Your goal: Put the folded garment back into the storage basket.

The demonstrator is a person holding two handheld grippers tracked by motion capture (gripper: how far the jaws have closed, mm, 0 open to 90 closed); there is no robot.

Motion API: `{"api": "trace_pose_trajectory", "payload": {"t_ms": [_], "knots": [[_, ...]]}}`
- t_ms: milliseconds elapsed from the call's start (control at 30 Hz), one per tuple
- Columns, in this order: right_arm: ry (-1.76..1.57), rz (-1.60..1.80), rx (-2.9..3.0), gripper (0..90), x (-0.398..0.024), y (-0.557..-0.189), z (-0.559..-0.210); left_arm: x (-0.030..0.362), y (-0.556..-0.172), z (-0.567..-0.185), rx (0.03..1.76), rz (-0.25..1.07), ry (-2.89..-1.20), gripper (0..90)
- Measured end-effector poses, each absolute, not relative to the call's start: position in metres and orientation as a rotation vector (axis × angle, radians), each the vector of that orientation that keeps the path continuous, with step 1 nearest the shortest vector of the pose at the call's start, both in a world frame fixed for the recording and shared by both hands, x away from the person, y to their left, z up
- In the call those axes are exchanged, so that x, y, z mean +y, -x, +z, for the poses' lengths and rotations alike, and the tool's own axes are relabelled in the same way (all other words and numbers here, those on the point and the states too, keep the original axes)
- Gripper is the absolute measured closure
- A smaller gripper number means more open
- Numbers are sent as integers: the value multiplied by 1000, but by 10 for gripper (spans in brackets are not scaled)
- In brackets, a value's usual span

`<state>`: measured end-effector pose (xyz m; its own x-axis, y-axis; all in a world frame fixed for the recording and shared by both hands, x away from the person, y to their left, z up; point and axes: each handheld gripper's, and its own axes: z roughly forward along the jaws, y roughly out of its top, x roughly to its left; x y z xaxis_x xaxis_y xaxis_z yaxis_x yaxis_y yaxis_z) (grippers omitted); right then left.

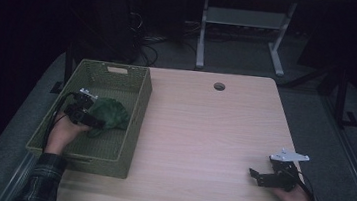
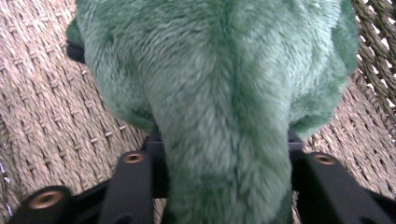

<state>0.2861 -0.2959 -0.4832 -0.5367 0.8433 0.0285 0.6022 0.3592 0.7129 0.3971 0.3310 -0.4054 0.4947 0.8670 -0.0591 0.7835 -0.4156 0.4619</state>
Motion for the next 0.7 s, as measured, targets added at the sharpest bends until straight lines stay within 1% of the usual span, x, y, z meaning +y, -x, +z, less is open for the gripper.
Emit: {"api": "trace_pose_trajectory", "payload": {"t_ms": [200, 267, 433, 700], "knots": [[-1271, 979, 2284, 67, -296, -286, -483, 334, -394, -401, 1347, 311, -2280, 264], [-1270, 979, 2284, 67, -296, -286, -483, 336, -391, -398, 1344, 331, -2269, 231], [-1271, 979, 2284, 67, -296, -286, -483, 339, -385, -388, 1335, 361, -2244, 199], [-1271, 979, 2284, 67, -296, -286, -483, 333, -379, -370, 1308, 383, -2175, 191]]}}
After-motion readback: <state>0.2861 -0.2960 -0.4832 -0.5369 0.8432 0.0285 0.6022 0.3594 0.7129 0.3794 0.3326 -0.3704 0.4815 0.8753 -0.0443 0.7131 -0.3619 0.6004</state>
